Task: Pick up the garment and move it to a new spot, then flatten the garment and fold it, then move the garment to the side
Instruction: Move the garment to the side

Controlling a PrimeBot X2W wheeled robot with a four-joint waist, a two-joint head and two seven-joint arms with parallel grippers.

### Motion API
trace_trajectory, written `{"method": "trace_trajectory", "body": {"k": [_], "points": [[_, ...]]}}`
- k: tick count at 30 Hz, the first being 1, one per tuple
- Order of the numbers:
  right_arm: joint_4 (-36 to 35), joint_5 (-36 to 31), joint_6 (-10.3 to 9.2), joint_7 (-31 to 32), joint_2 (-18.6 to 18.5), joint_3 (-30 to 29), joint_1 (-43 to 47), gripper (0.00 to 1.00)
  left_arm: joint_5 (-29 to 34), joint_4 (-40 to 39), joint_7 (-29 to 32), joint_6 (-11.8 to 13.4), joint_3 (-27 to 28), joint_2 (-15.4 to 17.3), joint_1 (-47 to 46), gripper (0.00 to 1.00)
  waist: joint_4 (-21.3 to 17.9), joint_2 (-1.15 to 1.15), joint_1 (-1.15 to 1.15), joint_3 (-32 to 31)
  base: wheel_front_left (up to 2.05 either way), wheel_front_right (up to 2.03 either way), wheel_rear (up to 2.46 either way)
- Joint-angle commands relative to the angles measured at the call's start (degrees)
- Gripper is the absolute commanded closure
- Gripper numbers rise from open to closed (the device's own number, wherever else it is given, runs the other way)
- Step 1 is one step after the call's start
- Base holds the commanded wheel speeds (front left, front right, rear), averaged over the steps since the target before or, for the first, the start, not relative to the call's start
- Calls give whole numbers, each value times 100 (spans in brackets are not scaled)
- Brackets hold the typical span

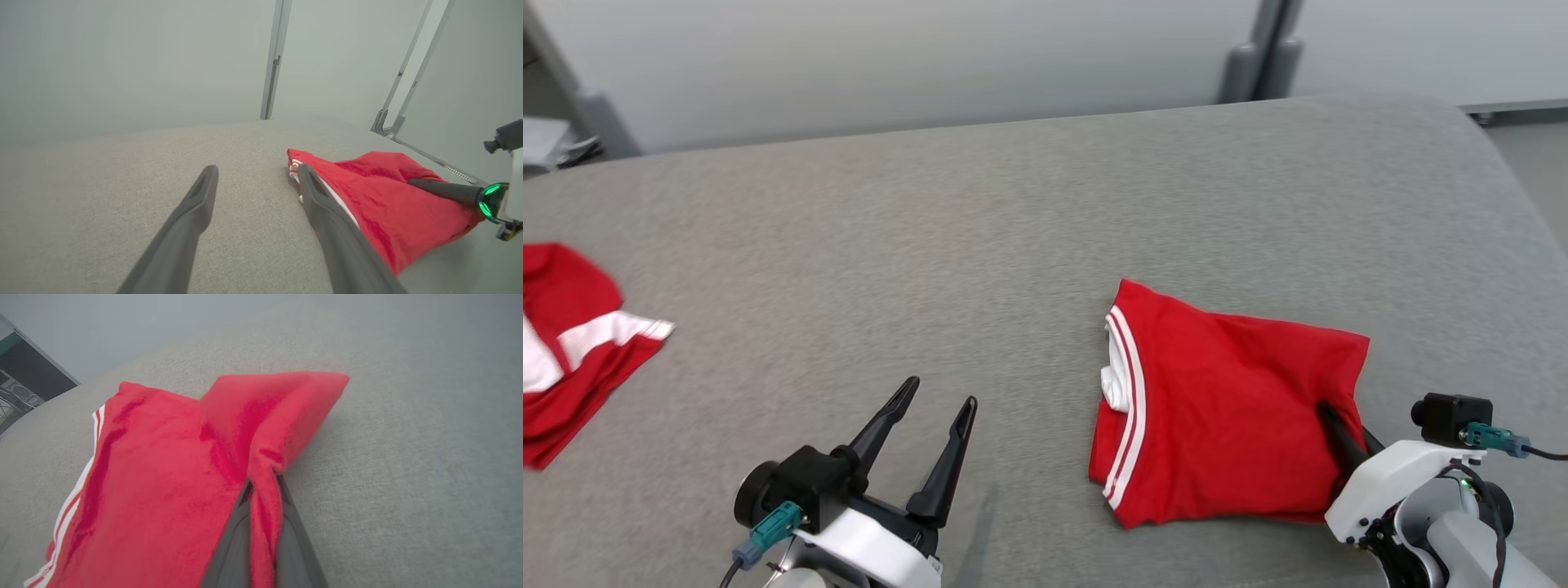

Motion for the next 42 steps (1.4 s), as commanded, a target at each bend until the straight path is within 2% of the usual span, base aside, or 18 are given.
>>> {"method": "trace_trajectory", "body": {"k": [1, 4, 5, 14, 17, 24, 31, 35, 42], "points": [[-38, 52, -1, -104, -49, 109, 35, 100, -47, -119, -58, -42, 215, 87, -79, 0, -332, 0, 0, -93, 0, 0, 0], [-21, 81, -1, -121, -40, 165, 25, 100, -29, -144, -58, -42, 239, 81, -62, 0, -578, 0, 0, -66, 0, 0, 0], [-4, 121, -1, -149, -71, 219, -16, 100, -13, -174, -58, -42, 234, 78, -87, 0, -798, 0, 0, 32, 0, 0, 0], [206, -63, -1, -200, -355, 231, -622, 100, 4, -267, -58, -42, 111, 222, -291, 0, -757, 0, 0, 466, 0, 0, 0], [531, -331, -1, -271, -590, 73, -1271, 100, 17, -360, -58, -42, 44, 342, -405, 0, -608, 0, 0, 730, 0, 0, 0], [1237, -695, -1, -362, -877, -354, -2194, 100, 27, -570, -58, -42, -88, 474, -592, 0, -274, 0, 0, 1063, 0, 0, 0], [2345, -1144, -1, -394, -1090, -779, -3066, 100, 37, -753, -58, -42, -287, 630, -807, 0, 100, 0, 0, 1515, 0, 0, 0], [2660, -1279, -1, -401, -1220, -1005, -3250, 100, 50, -826, -58, -42, -373, 674, -924, 0, 226, 0, 0, 1685, 0, 0, 0], [2789, -1506, -1, -409, -1360, -1451, -3201, 100, 65, -880, -58, -42, -435, 691, -1026, 0, 288, 0, 0, 1769, 0, 0, 0]]}}
